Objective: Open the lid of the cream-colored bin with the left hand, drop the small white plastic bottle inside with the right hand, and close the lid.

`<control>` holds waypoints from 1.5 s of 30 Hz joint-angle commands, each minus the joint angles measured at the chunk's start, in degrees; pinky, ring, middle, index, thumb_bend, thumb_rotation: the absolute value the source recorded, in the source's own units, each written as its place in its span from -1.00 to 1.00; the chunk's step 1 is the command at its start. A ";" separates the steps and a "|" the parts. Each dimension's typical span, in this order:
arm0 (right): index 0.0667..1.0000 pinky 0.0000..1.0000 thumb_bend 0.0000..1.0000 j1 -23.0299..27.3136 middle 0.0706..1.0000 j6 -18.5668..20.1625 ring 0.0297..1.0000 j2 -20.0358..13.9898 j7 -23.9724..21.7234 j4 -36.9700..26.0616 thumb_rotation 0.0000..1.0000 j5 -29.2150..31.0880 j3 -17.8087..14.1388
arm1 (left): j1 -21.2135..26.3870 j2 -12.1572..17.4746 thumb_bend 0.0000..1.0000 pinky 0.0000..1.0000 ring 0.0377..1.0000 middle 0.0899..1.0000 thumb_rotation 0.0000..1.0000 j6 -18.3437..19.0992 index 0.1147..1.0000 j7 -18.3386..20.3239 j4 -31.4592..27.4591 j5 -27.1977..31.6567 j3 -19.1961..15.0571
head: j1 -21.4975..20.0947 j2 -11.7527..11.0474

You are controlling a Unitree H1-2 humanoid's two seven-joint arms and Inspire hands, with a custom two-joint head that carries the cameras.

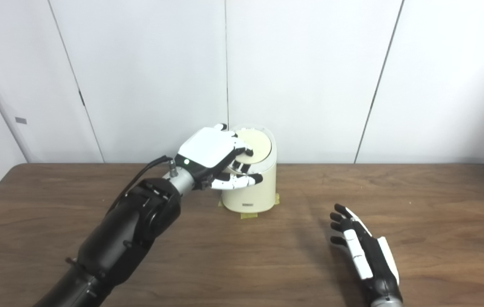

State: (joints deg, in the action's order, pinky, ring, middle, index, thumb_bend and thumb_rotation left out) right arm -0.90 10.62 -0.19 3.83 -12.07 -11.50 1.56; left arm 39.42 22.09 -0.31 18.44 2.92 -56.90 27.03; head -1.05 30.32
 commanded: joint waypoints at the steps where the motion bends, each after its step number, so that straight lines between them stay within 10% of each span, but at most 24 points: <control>1: 0.70 0.48 -0.02 1.90 0.66 -0.77 0.66 0.38 -0.07 -2.34 0.99 0.48 -0.05 | 0.73 1.04 0.10 1.00 0.83 0.67 1.00 -0.33 0.57 -0.48 -0.96 -1.72 -0.13 | -0.09 0.04; 29: 0.69 0.43 -0.03 2.58 0.66 -1.68 0.65 -0.23 -0.01 -1.66 1.00 0.47 0.38 | 0.30 1.26 0.11 1.00 0.84 0.69 1.00 -1.37 0.56 1.61 1.82 -4.04 1.13 | -0.49 -0.97; 37: 0.71 0.46 0.00 2.60 0.67 -1.60 0.67 -0.61 -0.38 -1.85 0.98 1.64 0.02 | -2.96 -0.32 -0.09 0.60 0.59 0.55 0.83 -6.15 0.54 -13.54 0.15 1.74 -5.86 | -0.32 -1.00; 45: 0.72 0.44 0.00 2.40 0.66 -1.39 0.66 -0.81 0.03 -1.88 0.98 0.90 0.35 | -6.76 -2.49 -0.20 0.57 0.71 0.75 0.89 -3.64 0.80 -15.87 -6.31 4.26 -12.01 | -0.19 -0.78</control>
State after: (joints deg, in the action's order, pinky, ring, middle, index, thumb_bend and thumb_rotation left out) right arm -0.29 10.95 -0.99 3.78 -12.58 -10.41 1.99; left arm 31.15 20.15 -4.52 4.50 -0.94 -53.83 16.13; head -1.23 29.53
